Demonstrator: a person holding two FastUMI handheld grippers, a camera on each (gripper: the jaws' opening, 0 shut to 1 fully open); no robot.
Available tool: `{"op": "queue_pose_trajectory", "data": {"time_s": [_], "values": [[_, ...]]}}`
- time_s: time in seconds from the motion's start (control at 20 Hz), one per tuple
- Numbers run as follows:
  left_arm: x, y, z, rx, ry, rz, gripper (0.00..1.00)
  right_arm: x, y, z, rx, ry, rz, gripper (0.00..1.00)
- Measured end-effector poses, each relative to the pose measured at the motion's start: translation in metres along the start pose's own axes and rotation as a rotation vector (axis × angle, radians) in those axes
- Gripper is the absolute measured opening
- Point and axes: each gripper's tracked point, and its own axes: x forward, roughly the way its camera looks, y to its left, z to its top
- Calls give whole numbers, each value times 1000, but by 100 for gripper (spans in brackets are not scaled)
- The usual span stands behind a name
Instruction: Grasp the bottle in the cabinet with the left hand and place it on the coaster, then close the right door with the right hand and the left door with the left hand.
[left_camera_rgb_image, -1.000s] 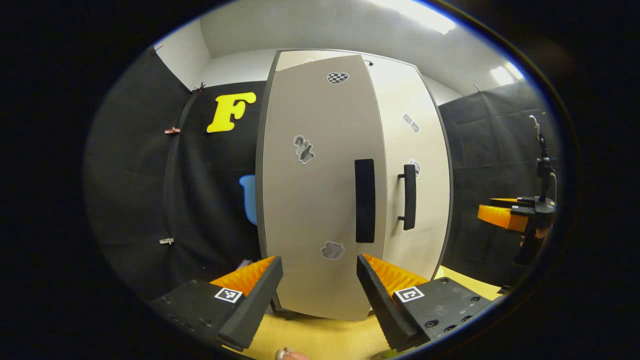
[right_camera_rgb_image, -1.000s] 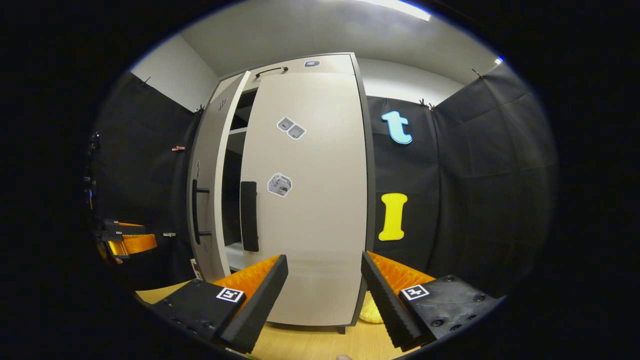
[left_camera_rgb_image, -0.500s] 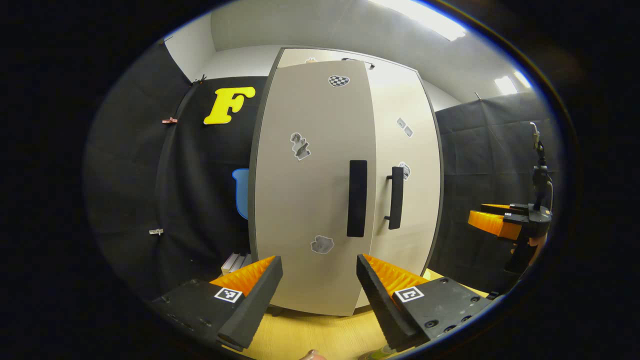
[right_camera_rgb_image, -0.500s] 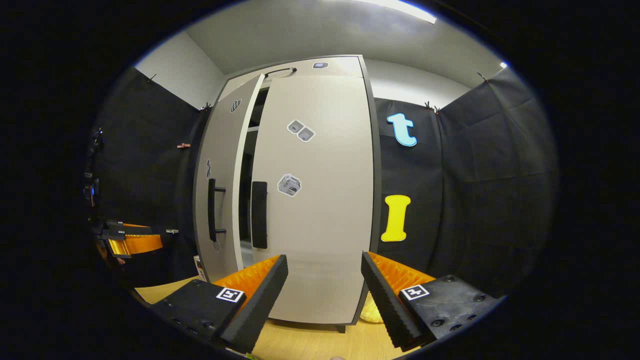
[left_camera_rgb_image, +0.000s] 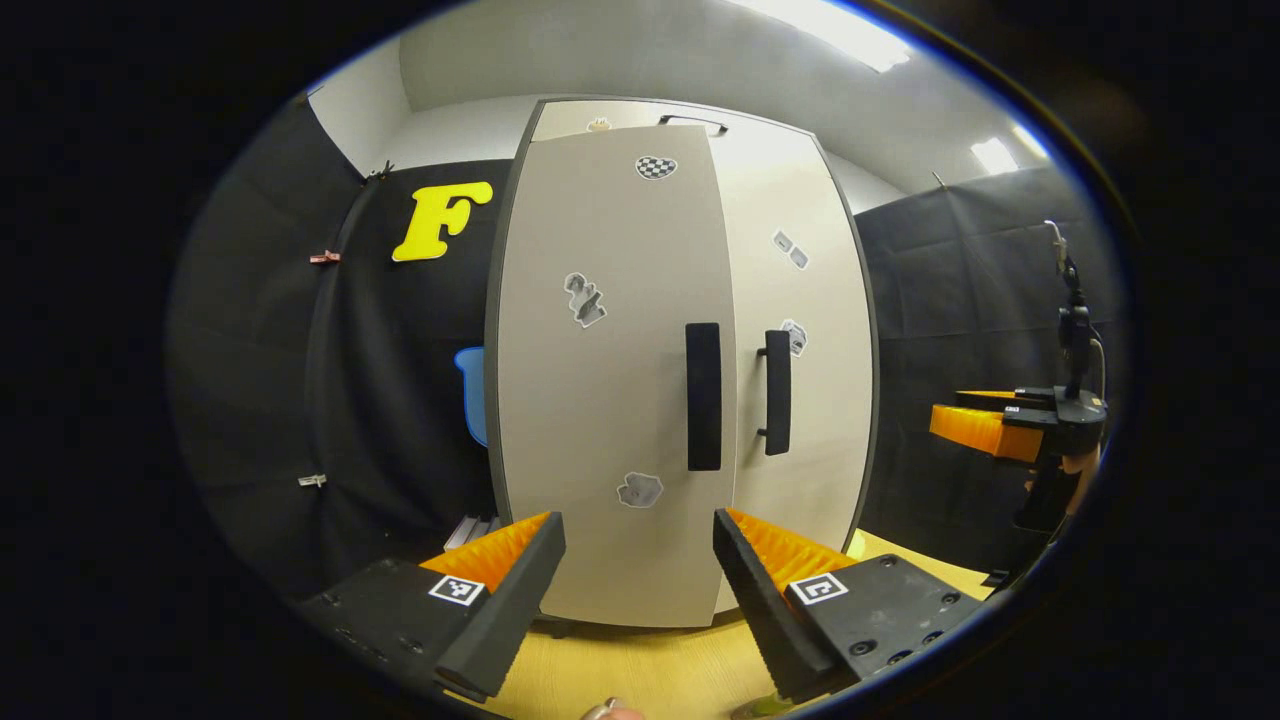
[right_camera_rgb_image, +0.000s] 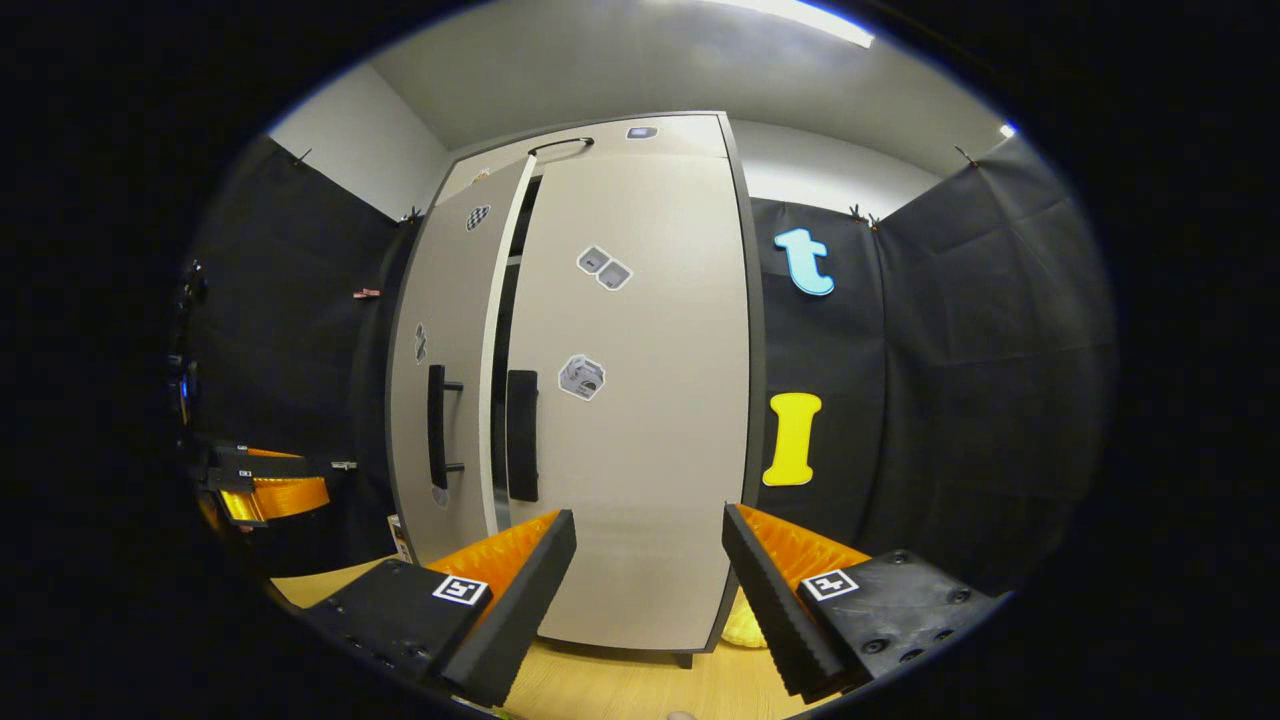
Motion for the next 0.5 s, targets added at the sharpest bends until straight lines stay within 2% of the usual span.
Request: {"op": "queue_pose_trajectory", "data": {"time_s": [0.5], "values": [[-1, 0, 1, -4, 4, 8, 95, 1, 1, 2, 8, 6, 2, 98]]}}
